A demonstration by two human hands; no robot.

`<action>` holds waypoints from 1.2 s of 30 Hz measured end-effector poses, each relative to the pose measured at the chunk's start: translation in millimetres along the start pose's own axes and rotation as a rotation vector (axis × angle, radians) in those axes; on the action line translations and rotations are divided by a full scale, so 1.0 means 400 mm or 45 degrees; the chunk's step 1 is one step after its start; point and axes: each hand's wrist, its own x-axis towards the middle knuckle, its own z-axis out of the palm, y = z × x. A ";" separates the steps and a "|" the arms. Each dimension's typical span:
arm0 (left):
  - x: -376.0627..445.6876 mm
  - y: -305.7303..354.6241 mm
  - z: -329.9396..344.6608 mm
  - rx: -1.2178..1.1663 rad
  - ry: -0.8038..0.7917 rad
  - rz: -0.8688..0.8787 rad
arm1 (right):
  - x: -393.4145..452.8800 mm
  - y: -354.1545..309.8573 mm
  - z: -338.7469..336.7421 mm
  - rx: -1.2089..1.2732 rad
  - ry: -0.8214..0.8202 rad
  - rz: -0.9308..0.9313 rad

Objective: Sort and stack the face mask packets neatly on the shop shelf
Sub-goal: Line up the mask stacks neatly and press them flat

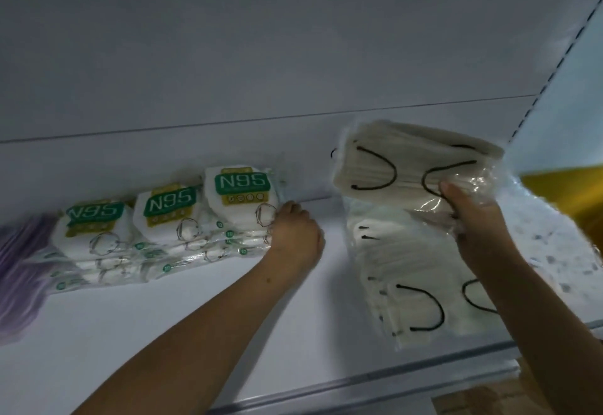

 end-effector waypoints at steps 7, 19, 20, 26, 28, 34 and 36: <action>-0.041 -0.079 0.015 0.277 -0.061 -0.202 | 0.012 0.059 0.106 0.071 -0.191 0.059; -0.118 -0.239 -0.051 0.088 -0.209 -0.484 | 0.026 0.100 0.230 0.146 -0.422 0.176; -0.120 -0.252 -0.067 -0.078 -0.167 -0.557 | 0.027 0.100 0.239 0.142 -0.445 0.179; -0.126 -0.270 -0.182 -2.049 0.126 -0.869 | 0.034 0.095 0.290 0.152 -0.600 0.166; -0.139 -0.255 -0.175 -1.903 -0.006 -0.648 | 0.039 0.096 0.308 0.152 -0.631 0.169; -0.142 -0.290 -0.101 -2.105 -0.045 -0.548 | 0.056 0.086 0.339 0.091 -0.862 0.225; -0.143 -0.293 -0.096 -2.250 -0.008 -0.519 | 0.068 0.081 0.345 0.066 -0.939 0.261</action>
